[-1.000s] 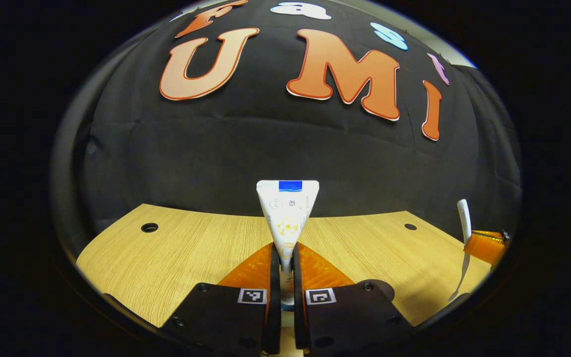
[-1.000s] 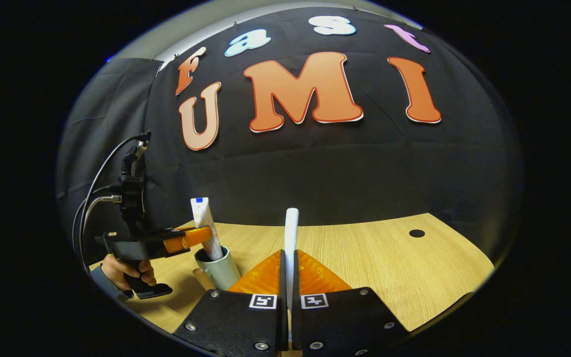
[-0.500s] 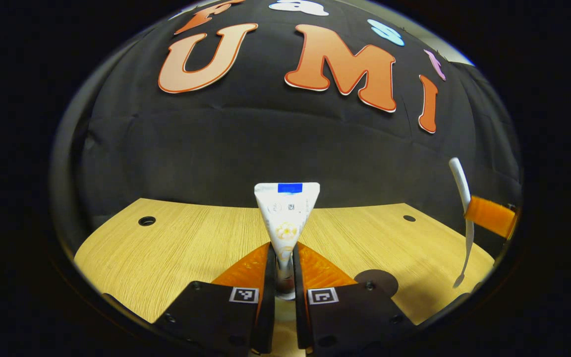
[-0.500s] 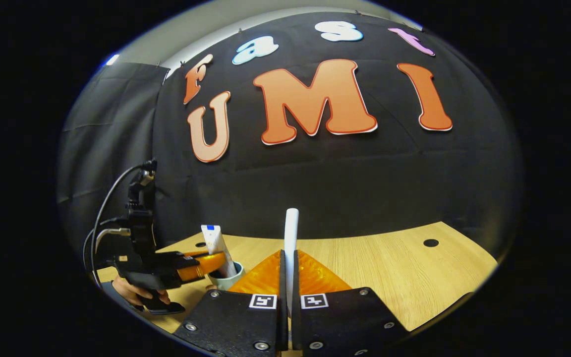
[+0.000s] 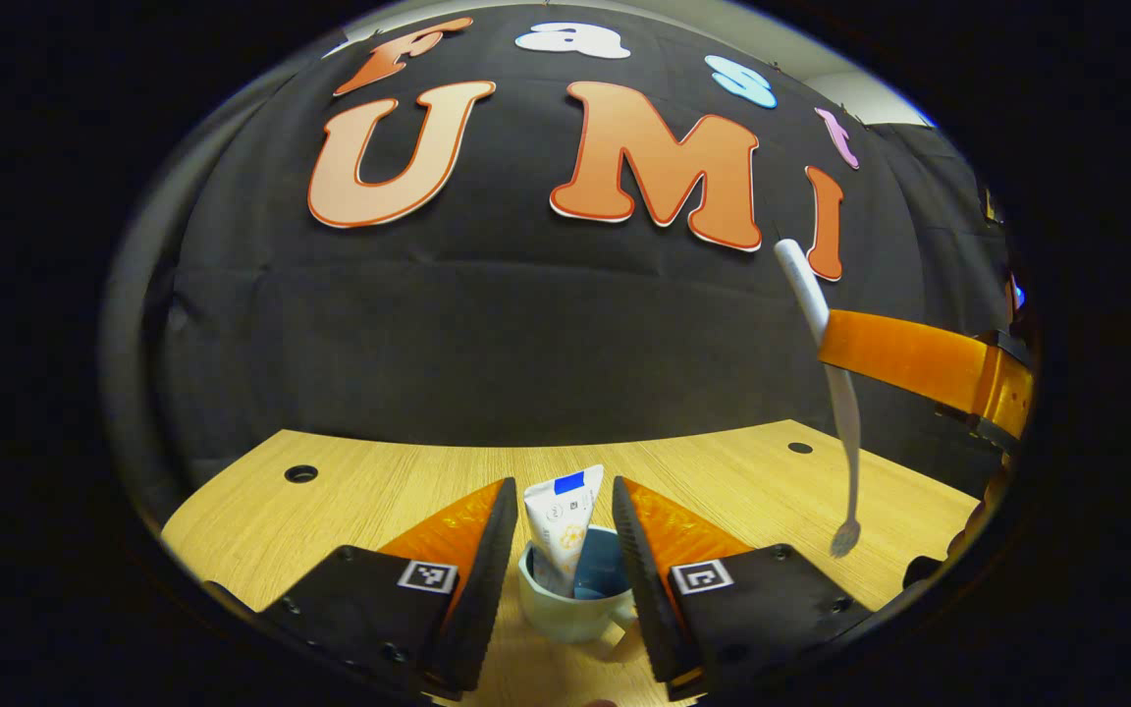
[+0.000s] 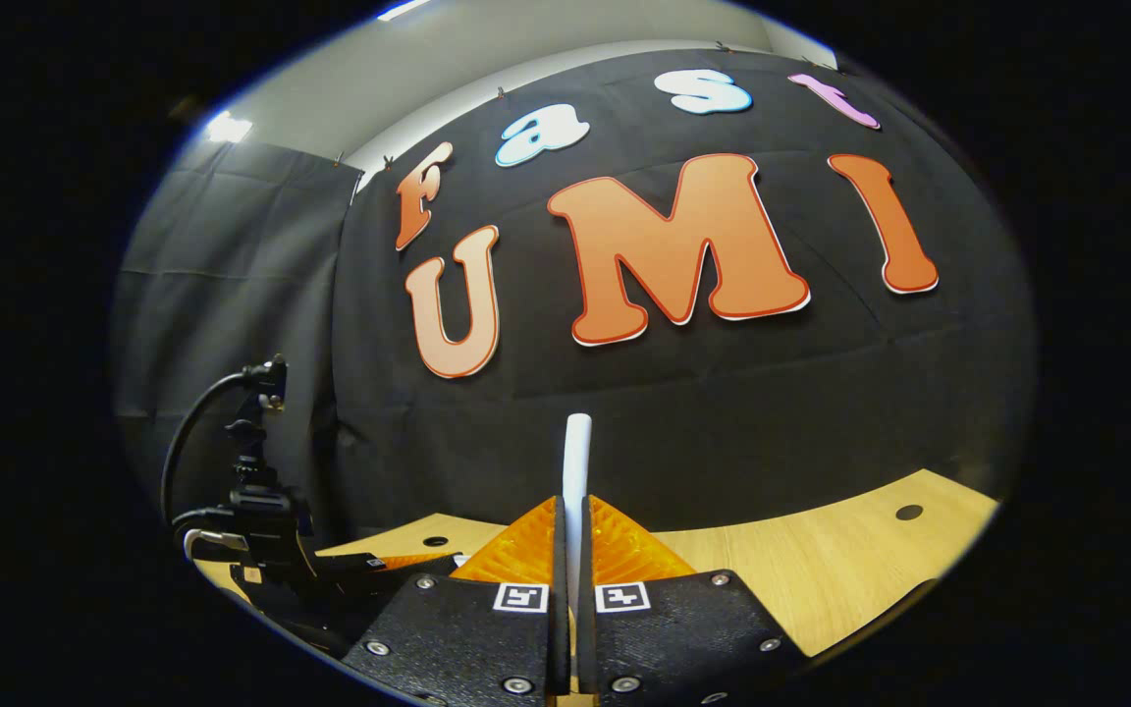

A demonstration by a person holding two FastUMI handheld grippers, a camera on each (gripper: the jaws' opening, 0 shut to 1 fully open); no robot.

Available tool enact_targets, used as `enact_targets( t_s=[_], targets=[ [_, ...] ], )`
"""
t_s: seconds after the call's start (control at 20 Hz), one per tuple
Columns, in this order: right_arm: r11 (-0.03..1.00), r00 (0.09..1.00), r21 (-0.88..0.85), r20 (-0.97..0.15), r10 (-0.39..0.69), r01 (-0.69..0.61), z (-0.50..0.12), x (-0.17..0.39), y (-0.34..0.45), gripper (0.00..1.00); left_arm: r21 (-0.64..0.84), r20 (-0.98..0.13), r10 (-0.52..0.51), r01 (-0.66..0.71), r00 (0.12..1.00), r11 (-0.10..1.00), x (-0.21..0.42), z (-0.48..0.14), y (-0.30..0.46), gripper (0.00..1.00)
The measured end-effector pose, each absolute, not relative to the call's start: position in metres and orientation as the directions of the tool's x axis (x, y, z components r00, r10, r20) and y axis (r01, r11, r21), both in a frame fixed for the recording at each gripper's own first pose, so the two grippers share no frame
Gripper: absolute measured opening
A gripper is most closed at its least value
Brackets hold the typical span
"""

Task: Put the toothbrush and toothpaste on the desktop into the cup, then pick up the cup and place it on the coaster on the desktop.

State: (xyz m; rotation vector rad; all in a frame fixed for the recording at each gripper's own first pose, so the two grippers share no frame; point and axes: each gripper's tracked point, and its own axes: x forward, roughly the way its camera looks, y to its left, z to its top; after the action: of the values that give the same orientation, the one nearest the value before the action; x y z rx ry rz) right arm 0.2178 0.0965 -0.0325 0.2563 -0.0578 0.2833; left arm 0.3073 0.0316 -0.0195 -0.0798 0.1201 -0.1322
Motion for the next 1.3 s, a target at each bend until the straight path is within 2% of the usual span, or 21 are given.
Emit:
enact_targets(
  t_s=[0.05, 0.1, 0.2, 0.4, 0.65, 1.3],
  targets=[
    [0.924, 0.957, 0.25, 0.108, 0.271, -0.29, -0.029, 0.221, 0.099, 0.04, -0.082, -0.112, -0.136, 0.128, 0.984, 0.988, 0.304, -0.017, 0.032, 0.73],
    [0.92, 0.954, 0.258, 0.123, 0.273, -0.297, -0.025, 0.223, 0.102, 0.03, -0.08, -0.107, -0.13, 0.122, 0.986, 0.989, 0.301, -0.014, 0.036, 0.87],
    [0.905, 0.947, 0.286, 0.161, 0.277, -0.313, -0.02, 0.229, 0.104, 0.04, -0.077, -0.093, -0.117, 0.11, 0.989, 0.991, 0.292, -0.009, 0.043, 0.94],
    [0.849, 0.922, 0.376, 0.25, 0.294, -0.373, -0.006, 0.238, 0.115, 0.03, -0.067, -0.102, -0.113, 0.107, 0.988, 0.992, 0.283, -0.02, 0.06, 0.96],
    [0.823, 0.912, 0.409, 0.284, 0.297, -0.395, -0.012, 0.253, 0.126, 0.03, -0.068, -0.103, -0.073, 0.067, 0.992, 0.995, 0.272, -0.025, 0.084, 0.98],
    [0.819, 0.921, 0.422, 0.185, 0.344, -0.39, -0.084, 0.286, 0.159, 0.04, -0.072, -0.123, -0.034, 0.025, 0.992, 0.997, 0.271, -0.042, 0.095, 0.98]
  ],
)
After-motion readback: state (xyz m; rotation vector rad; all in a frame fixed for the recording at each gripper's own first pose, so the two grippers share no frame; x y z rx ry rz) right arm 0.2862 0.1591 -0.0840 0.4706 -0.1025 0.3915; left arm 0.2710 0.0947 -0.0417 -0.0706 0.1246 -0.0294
